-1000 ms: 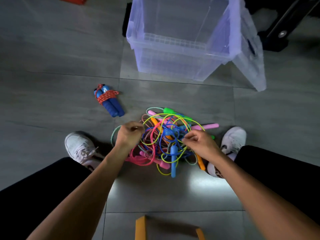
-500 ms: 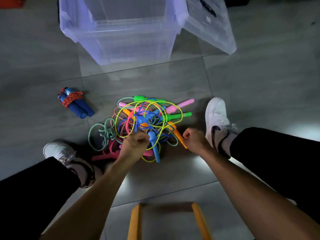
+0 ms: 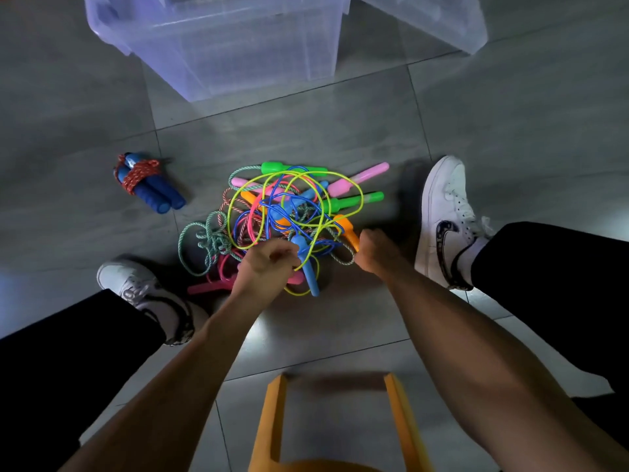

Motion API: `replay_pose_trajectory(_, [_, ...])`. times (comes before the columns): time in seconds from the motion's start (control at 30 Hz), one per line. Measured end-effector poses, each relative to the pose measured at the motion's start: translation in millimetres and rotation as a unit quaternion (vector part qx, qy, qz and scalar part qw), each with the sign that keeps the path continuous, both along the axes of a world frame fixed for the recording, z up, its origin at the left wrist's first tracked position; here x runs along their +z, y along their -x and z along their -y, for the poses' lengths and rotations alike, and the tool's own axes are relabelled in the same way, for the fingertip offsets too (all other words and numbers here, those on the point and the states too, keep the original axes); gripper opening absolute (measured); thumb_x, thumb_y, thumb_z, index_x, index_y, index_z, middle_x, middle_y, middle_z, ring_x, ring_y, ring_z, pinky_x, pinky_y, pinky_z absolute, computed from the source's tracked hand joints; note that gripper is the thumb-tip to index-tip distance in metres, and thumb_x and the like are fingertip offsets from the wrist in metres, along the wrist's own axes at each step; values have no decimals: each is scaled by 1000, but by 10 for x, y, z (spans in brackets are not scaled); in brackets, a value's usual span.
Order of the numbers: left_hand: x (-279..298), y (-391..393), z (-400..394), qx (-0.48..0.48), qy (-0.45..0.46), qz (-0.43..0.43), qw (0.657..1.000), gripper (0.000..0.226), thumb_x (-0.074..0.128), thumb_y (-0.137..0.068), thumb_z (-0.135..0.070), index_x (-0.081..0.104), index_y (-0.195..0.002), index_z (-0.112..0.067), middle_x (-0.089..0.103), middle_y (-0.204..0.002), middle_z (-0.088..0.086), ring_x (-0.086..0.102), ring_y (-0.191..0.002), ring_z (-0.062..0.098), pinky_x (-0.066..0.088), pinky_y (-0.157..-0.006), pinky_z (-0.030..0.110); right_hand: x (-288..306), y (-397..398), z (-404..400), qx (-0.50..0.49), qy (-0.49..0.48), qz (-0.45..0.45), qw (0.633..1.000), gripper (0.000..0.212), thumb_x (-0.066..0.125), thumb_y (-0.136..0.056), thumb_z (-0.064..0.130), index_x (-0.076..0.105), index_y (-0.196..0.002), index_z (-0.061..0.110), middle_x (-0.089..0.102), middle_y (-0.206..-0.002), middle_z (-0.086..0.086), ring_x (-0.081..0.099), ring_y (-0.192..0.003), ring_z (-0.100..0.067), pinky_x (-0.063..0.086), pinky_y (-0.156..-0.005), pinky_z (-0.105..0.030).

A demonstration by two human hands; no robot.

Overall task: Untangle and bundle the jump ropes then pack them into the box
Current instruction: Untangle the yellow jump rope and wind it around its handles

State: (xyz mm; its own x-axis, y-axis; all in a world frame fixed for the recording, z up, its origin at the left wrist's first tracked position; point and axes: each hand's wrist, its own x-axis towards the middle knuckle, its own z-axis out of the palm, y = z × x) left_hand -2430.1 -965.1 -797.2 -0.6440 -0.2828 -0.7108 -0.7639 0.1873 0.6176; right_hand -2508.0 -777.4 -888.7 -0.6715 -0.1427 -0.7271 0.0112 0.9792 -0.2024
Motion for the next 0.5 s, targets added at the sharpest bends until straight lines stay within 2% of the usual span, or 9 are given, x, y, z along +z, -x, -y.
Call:
replay_pose_trajectory(0.1, [12, 6, 26, -23, 2, 1, 1000, 19, 63, -87, -11, 69, -82, -29, 73, -82, -1, 71, -65, 12, 47, -60, 21, 274, 134, -96, 9, -15, 32, 999, 27, 58, -83, 13, 64, -105, -1, 67, -109, -22, 64, -102, -38, 50, -77, -35])
replay_pose_trajectory(0.17, [85, 0, 77, -29, 15, -3, 999, 18, 67, -81, -12, 71, -77, -29, 72, -79, 1, 72, -72, 21, 48, -60, 23, 514, 216, -150, 28, -28, 27, 999, 31, 57, -85, 15, 64, -111, 0, 66, -114, -20, 64, -105, -36, 50, -79, -34])
replay_pose_trajectory(0.23, [203, 13, 97, -19, 27, -13, 999, 14, 70, -70, -20, 72, -70, -34, 71, -76, 2, 66, -70, 22, 51, -70, 31, 813, 275, -187, 56, -28, -1, 998, 32, 55, -86, 15, 64, -113, 0, 65, -118, -20, 63, -108, -35, 48, -77, -31])
replay_pose_trajectory(0.27, [264, 18, 105, -13, 28, -20, 999, 12, 68, -67, -22, 72, -68, -33, 70, -76, 4, 64, -67, 21, 51, -71, 33, 974, 297, -201, 71, -20, -17, 997, 30, 53, -87, 13, 64, -111, 0, 65, -117, -19, 63, -107, -35, 45, -74, -30])
replay_pose_trajectory(0.33, [419, 33, 93, -21, 27, -42, 999, 15, 68, -72, -14, 70, -67, -28, 69, -77, 10, 62, -66, 23, 53, -69, 33, 1312, 329, -220, 97, -5, -47, 994, 25, 51, -87, 10, 66, -105, 1, 67, -113, -19, 64, -104, -35, 42, -71, -29])
replay_pose_trajectory(0.4, [576, 56, 52, -39, 35, -75, 996, 18, 67, -73, -13, 70, -66, -30, 70, -75, 10, 64, -69, 28, 55, -75, 37, 1659, 338, -233, 123, 11, -85, 989, 20, 49, -86, 9, 65, -97, 4, 67, -110, -18, 64, -101, -35, 40, -69, -29])
replay_pose_trajectory(0.47, [754, 82, 1, -74, 53, -108, 990, 24, 65, -79, -8, 68, -70, -30, 68, -75, 5, 61, -65, 23, 51, -70, 29, 2017, 332, -252, 139, 19, -145, 979, 14, 51, -86, 14, 61, -93, 8, 67, -110, -15, 63, -100, -34, 39, -69, -29])
replay_pose_trajectory(0.5, [850, 92, -26, -94, 62, -122, 986, 23, 63, -83, -5, 67, -79, -27, 68, -80, 5, 61, -65, 21, 49, -66, 25, 2206, 328, -257, 140, 23, -181, 973, 20, 52, -87, 18, 64, -101, 9, 66, -110, -13, 63, -101, -34, 41, -71, -30])
